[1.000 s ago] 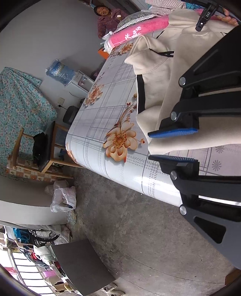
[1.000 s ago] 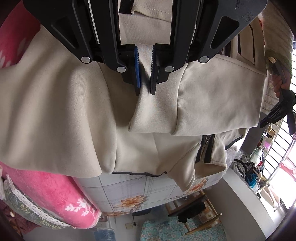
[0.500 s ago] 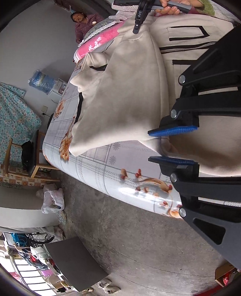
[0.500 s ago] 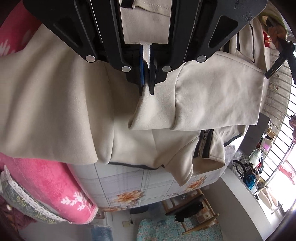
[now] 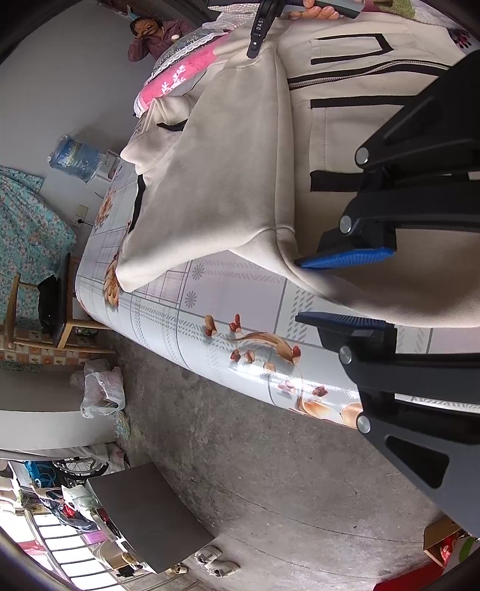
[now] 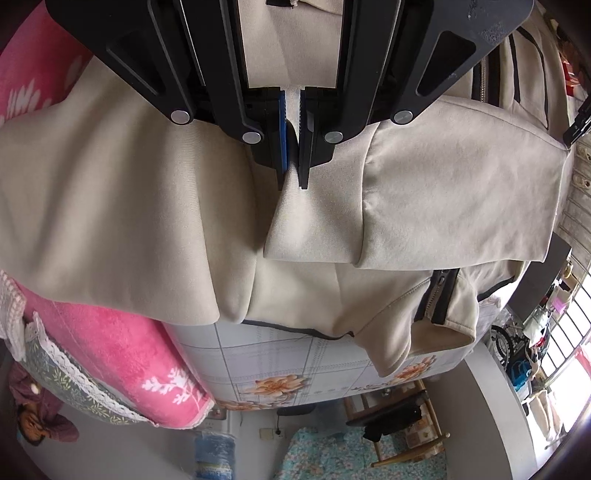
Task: Fold large clothes
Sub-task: 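Open both tools and release the jacket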
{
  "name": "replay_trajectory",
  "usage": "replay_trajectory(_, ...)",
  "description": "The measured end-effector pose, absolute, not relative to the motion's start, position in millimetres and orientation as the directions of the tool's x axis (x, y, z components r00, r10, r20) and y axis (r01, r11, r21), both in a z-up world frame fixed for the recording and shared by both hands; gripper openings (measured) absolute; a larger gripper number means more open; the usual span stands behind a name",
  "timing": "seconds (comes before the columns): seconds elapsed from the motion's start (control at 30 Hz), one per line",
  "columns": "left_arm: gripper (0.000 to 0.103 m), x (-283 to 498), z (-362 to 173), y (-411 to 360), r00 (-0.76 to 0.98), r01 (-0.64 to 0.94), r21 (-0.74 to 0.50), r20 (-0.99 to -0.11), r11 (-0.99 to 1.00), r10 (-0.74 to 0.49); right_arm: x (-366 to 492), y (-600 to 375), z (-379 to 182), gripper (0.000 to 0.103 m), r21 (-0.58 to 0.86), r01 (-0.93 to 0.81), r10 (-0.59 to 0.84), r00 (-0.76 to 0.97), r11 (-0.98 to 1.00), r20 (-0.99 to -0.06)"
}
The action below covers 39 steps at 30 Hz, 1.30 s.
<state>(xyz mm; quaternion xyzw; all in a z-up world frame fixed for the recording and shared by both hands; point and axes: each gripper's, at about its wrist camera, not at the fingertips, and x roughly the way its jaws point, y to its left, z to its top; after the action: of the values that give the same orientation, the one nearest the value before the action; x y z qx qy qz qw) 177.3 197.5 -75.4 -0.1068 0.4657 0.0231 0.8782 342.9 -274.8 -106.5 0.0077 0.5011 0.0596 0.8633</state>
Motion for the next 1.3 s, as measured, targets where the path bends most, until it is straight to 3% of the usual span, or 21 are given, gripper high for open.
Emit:
replay_trajectory(0.03, 0.024, 176, -75, 198, 0.568, -0.139, -0.172, -0.82, 0.975, -0.064, 344, -274, -110, 0.008, 0.065, -0.096, 0.103, 0.48, 0.993, -0.871)
replay_trajectory(0.1, 0.024, 174, -72, 199, 0.576, -0.133, -0.181, -0.814, 0.975, -0.073, 342, -275, -105, 0.025, 0.027, -0.084, 0.065, 0.484, 0.996, -0.872)
replay_trajectory(0.13, 0.024, 171, -70, 200, 0.584, -0.126, -0.185, -0.808, 0.975, -0.078, 338, -276, -101, 0.027, 0.03, -0.086, 0.068, 0.484, 0.996, -0.873)
replay_trajectory(0.2, 0.024, 165, -66, 200, 0.593, -0.111, -0.176, -0.801, 0.978, -0.076, 330, -277, -89, 0.046, 0.02, -0.072, 0.054, 0.497, 0.997, -0.866)
replay_trajectory(0.23, 0.024, 163, -64, 200, 0.598, -0.101, -0.166, -0.798, 0.981, -0.074, 323, -276, -80, 0.048, 0.007, -0.072, 0.044, 0.521, 0.997, -0.852)
replay_trajectory(0.43, 0.024, 160, -79, 190, 0.552, -0.057, -0.06, -0.834, 0.997, -0.019, 297, -244, -57, 0.048, 0.058, -0.238, 0.183, 0.548, 0.97, -0.816)
replay_trajectory(0.57, 0.026, 162, -86, 194, 0.558, -0.11, -0.033, -0.829, 0.993, 0.034, 302, -224, -75, 0.048, 0.033, -0.273, 0.178, 0.524, 0.961, -0.833)
replay_trajectory(0.73, 0.026, 160, -87, 223, 0.587, -0.217, -0.225, -0.807, 0.95, -0.057, 312, -230, -108, 0.048, 0.013, -0.229, 0.121, 0.466, 0.973, -0.877)
replay_trajectory(1.03, 0.026, 146, -93, 253, 0.654, -0.251, -0.514, -0.715, 0.82, -0.248, 305, -246, -86, 0.052, 0.072, -0.223, 0.176, 0.492, 0.972, -0.852)
replay_trajectory(1.3, 0.024, 127, -61, 264, 0.726, -0.269, -0.482, -0.671, 0.834, -0.154, 313, -245, -105, 0.054, 0.046, -0.225, 0.149, 0.464, 0.973, -0.873)
